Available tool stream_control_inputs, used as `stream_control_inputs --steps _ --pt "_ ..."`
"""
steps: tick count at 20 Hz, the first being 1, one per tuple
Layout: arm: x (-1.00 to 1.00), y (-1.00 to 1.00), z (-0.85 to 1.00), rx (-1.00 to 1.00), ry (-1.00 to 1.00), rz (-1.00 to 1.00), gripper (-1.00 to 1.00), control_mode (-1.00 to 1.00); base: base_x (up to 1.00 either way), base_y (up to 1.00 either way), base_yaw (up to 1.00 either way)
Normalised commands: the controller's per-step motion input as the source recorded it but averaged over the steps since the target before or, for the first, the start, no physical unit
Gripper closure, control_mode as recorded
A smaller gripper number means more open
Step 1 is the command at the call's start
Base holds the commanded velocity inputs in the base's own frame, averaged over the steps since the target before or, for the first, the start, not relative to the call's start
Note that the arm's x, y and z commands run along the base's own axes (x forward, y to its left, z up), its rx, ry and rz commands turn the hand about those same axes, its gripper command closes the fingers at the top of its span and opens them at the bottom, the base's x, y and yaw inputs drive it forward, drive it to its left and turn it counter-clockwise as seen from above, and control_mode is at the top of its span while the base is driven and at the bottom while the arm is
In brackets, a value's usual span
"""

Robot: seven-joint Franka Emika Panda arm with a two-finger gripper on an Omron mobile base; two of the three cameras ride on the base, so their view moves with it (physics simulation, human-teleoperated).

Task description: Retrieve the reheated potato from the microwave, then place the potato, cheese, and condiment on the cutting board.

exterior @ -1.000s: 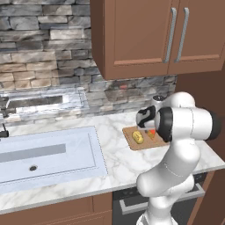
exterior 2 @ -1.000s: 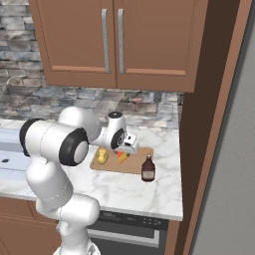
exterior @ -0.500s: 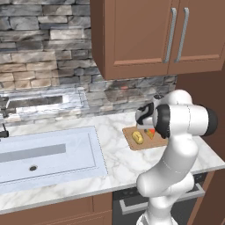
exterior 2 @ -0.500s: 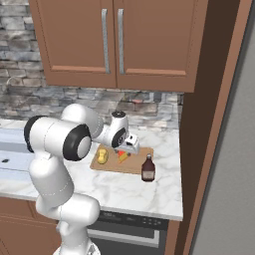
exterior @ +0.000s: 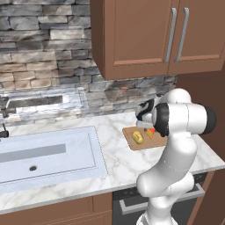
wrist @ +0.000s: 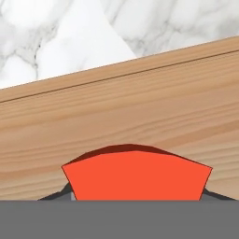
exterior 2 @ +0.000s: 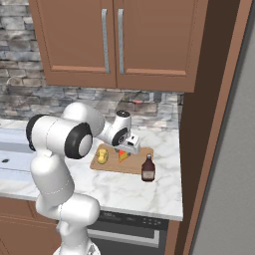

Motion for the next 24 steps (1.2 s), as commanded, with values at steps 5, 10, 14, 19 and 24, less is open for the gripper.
stream_control_inputs --steps 5,10,14,19,24 --pt "0.00 0.11 -0.05 0.04 0.00 -0.01 1.00 -1.00 0.00 0.00 0.00" --pt "0.00 0.14 0.00 0.04 0.00 -0.01 1.00 -1.00 0.00 0.00 0.00" --pt "-0.02 0.18 0.00 0.01 0.00 -0.03 1.00 -1.00 0.00 0.00 0.00" --pt "0.01 0.11 -0.06 0.00 0.00 -0.03 1.00 -1.00 0.00 0.00 0.00" --pt "0.02 0.00 -0.16 -0.04 0.00 -0.01 1.00 -1.00 0.00 0.00 0.00"
